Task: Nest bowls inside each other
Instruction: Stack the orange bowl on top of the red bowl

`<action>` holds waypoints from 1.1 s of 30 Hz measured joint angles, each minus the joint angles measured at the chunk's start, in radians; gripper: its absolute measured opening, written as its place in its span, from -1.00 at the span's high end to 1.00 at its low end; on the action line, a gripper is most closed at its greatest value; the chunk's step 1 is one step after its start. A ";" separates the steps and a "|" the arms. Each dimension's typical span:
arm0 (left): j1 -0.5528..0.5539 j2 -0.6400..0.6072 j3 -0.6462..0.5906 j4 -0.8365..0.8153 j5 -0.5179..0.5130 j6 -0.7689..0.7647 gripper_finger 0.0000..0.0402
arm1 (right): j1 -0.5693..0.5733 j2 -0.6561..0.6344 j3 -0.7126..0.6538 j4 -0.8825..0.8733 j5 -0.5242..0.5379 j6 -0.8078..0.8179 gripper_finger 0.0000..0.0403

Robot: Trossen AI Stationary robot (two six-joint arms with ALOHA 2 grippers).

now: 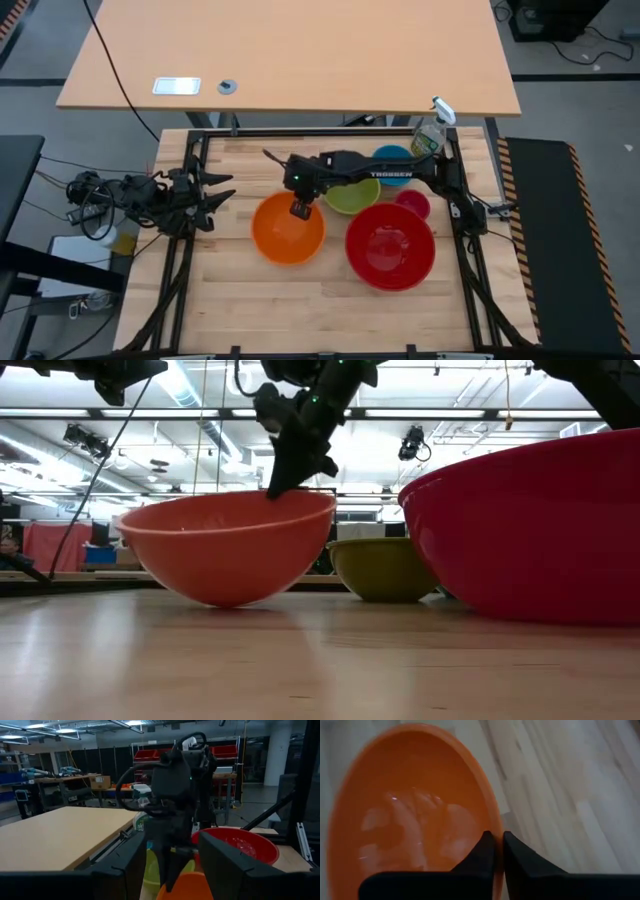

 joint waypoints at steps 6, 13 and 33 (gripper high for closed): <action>0.000 0.000 0.000 0.001 0.000 0.000 0.10 | 0.009 0.000 -0.075 0.046 0.050 -0.001 0.80; 0.000 0.000 0.000 0.001 0.000 0.004 0.10 | 0.014 0.002 -0.143 0.120 0.039 -0.027 0.62; 0.001 0.000 0.000 0.011 0.000 0.017 0.10 | -0.001 0.089 -0.144 0.129 0.063 -0.020 0.24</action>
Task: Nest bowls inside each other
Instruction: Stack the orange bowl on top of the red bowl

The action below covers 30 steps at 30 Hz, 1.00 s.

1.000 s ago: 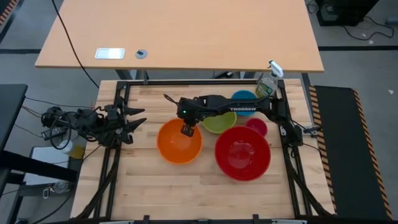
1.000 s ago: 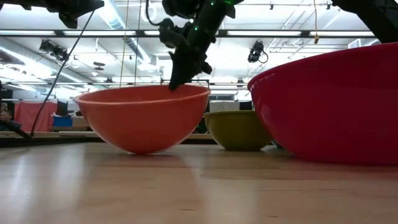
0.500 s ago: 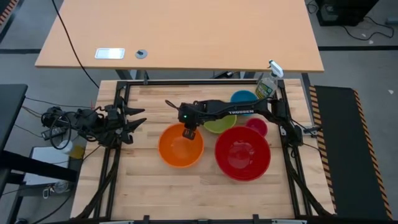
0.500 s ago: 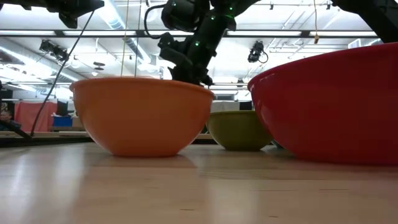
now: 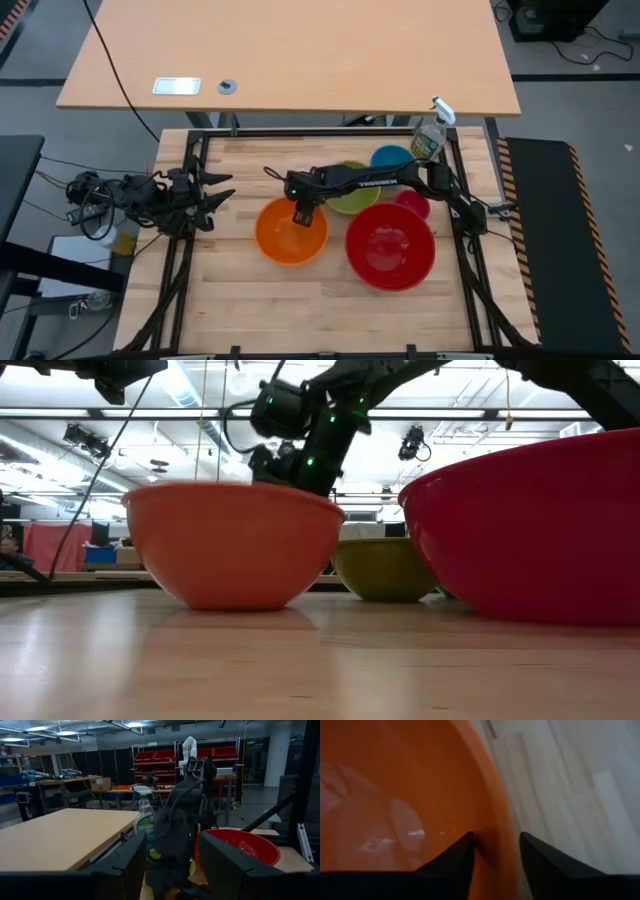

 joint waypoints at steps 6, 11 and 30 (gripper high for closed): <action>0.000 0.006 0.000 -0.001 0.000 0.010 0.10 | 0.005 0.004 0.009 0.018 -0.060 0.038 0.81; 0.000 0.006 0.000 -0.002 0.000 0.010 0.10 | 0.003 0.001 0.032 -0.009 -0.153 0.061 0.89; -0.001 0.005 0.016 -0.008 0.000 0.003 0.10 | 0.156 -0.338 0.109 -0.345 -0.060 0.136 0.93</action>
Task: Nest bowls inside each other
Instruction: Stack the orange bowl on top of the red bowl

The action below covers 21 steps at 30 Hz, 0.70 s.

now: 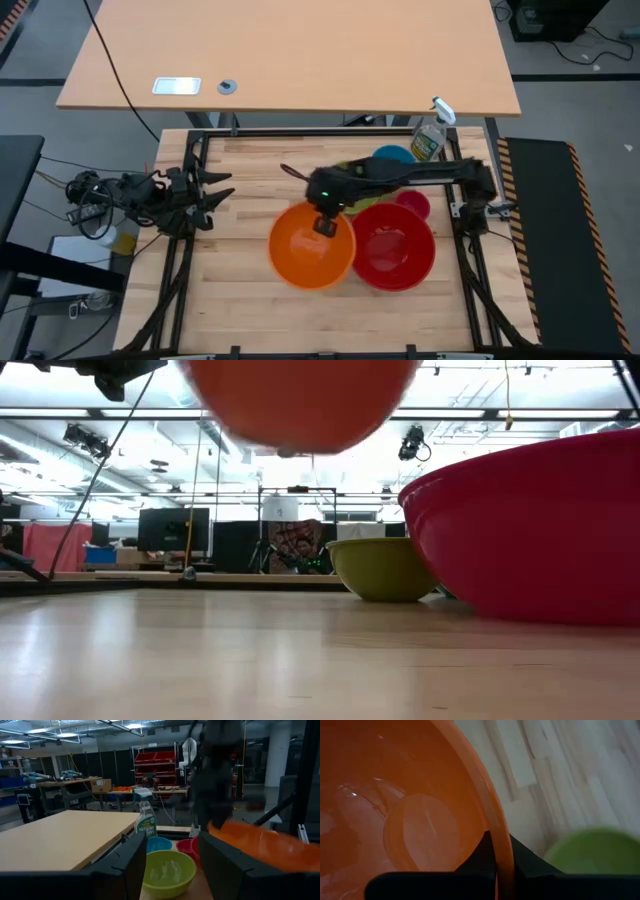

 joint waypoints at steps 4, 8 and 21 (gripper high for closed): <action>0.000 0.000 0.000 -0.010 0.000 -0.024 0.10 | 0.042 -0.102 0.000 -0.161 0.084 0.106 0.89; 0.000 0.000 0.000 -0.018 0.000 -0.040 0.10 | 0.071 -0.206 -0.042 -0.313 0.152 0.230 0.87; 0.000 0.003 0.000 -0.029 0.000 -0.068 0.10 | 0.113 -0.507 -0.602 -0.234 0.085 0.467 0.86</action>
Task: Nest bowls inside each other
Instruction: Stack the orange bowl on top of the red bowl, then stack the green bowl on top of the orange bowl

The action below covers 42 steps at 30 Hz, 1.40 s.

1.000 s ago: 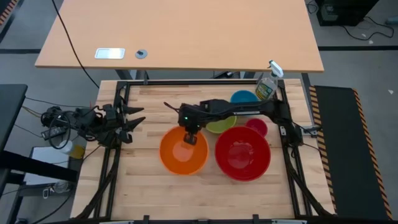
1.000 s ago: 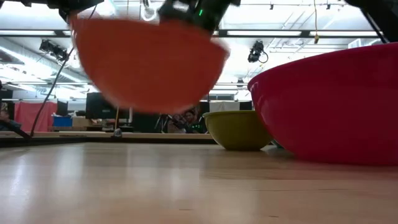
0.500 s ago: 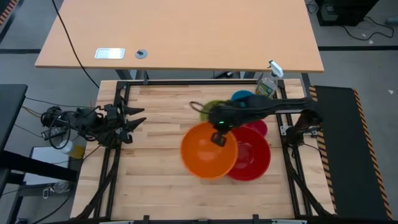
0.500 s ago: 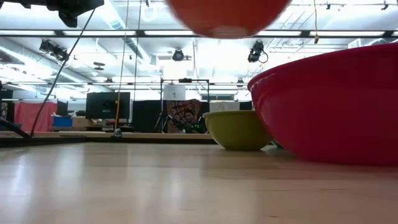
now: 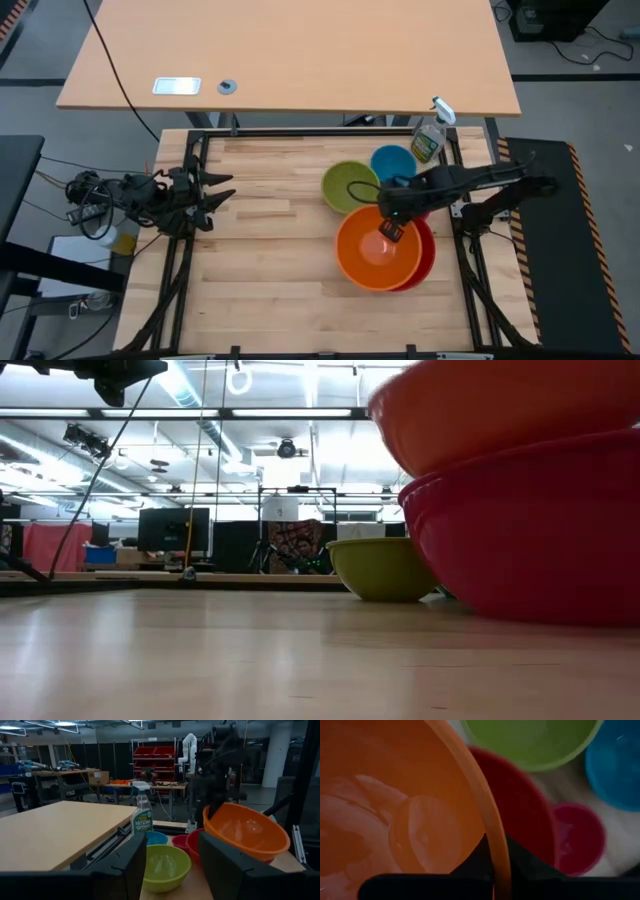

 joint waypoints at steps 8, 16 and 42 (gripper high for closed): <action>0.000 0.008 0.000 -0.006 0.000 0.000 0.10 | -0.009 -0.130 -0.287 0.213 -0.036 0.057 0.86; 0.000 0.028 -0.001 -0.005 0.000 0.001 0.10 | -0.009 -0.129 -0.404 0.297 -0.033 0.099 0.84; 0.000 0.046 -0.001 0.028 0.000 0.010 0.10 | -0.117 0.088 -0.113 0.099 0.120 0.099 0.04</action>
